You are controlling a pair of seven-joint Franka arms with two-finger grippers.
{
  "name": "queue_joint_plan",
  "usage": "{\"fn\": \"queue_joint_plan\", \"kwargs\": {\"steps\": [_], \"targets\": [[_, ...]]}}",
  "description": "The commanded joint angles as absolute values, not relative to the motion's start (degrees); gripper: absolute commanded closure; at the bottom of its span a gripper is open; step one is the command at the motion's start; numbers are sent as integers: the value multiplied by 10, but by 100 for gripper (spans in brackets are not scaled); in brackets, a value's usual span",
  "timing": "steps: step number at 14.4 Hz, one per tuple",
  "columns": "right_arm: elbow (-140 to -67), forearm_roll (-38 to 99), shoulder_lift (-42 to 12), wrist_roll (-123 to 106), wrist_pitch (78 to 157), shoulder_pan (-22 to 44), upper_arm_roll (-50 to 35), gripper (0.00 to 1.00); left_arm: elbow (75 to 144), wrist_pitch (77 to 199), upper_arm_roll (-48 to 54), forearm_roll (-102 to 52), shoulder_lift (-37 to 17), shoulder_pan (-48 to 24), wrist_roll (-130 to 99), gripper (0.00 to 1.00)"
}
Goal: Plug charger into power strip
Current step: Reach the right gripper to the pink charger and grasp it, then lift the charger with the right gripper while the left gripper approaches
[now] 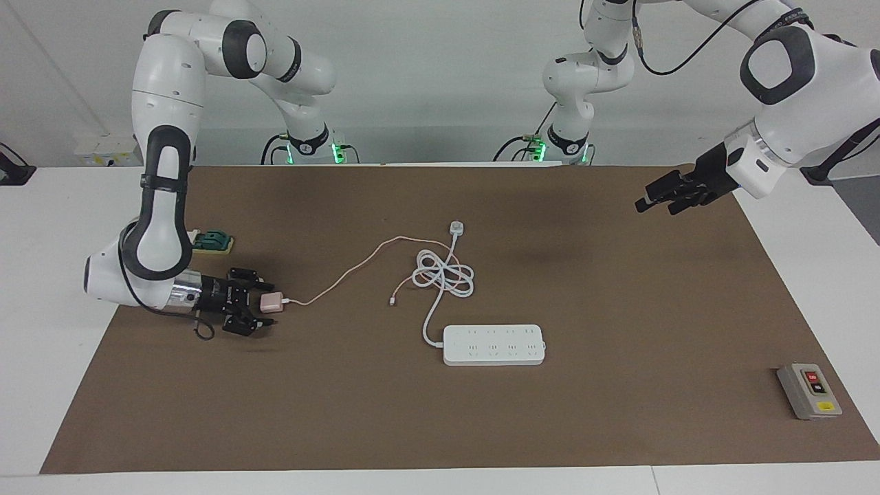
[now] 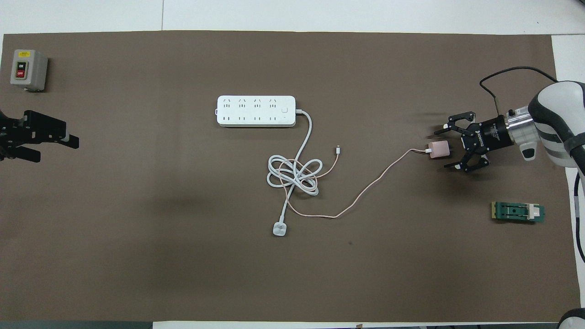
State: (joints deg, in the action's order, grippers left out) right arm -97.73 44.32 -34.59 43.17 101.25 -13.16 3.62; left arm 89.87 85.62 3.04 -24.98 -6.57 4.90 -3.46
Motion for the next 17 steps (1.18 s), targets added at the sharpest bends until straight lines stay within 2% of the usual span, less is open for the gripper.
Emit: {"fn": "queue_joint_plan", "kwargs": {"steps": [1,2,7,10,17], "targets": [[-978,459,-358,419,1036,-133,33,72,886,852,26,-295,-83,47,-21,0],[-978,458,-358,419,1039,-133,33,100,886,851,26,-311,-89,46,-10,0],[-976,461,-352,447,1041,-119,32,100,887,852,25,-459,-142,50,25,0],[-958,460,-330,501,1035,-95,32,100,892,854,25,-472,-147,50,25,0],[-885,461,-288,662,1003,-22,25,100,904,838,26,-616,-225,51,192,0]]}}
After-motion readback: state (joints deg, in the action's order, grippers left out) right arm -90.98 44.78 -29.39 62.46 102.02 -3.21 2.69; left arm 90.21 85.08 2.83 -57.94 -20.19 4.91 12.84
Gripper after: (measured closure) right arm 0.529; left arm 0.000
